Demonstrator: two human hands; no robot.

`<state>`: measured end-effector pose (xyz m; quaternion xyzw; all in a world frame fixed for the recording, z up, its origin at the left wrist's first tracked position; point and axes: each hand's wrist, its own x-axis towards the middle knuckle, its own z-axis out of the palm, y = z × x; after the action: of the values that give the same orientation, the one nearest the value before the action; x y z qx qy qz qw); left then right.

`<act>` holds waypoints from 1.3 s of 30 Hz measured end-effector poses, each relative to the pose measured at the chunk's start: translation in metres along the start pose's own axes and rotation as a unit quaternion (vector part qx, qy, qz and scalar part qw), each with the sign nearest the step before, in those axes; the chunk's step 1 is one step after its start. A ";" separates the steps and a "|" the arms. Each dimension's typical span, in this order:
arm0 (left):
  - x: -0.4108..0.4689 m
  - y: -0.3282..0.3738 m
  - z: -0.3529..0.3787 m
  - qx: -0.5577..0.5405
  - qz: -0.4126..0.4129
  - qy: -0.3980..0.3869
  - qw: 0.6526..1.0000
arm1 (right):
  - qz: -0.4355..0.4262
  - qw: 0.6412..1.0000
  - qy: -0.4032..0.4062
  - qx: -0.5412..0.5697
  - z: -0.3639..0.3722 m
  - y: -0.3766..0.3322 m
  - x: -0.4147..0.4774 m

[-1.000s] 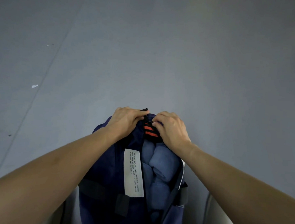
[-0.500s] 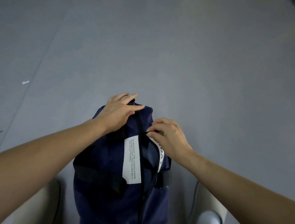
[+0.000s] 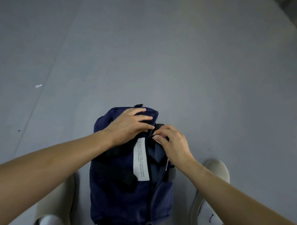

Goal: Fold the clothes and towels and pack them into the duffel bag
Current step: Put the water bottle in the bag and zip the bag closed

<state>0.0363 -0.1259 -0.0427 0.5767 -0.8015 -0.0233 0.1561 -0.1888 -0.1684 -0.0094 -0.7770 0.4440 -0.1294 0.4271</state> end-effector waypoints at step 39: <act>-0.054 0.116 -0.059 0.119 -0.025 -0.145 0.982 | -0.100 0.982 0.020 -0.158 0.011 -0.021 -0.140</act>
<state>-0.0381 -0.0284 0.0265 0.6012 -0.7983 -0.0150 -0.0316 -0.2500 -0.0456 0.0252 -0.8723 0.3872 -0.1155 0.2752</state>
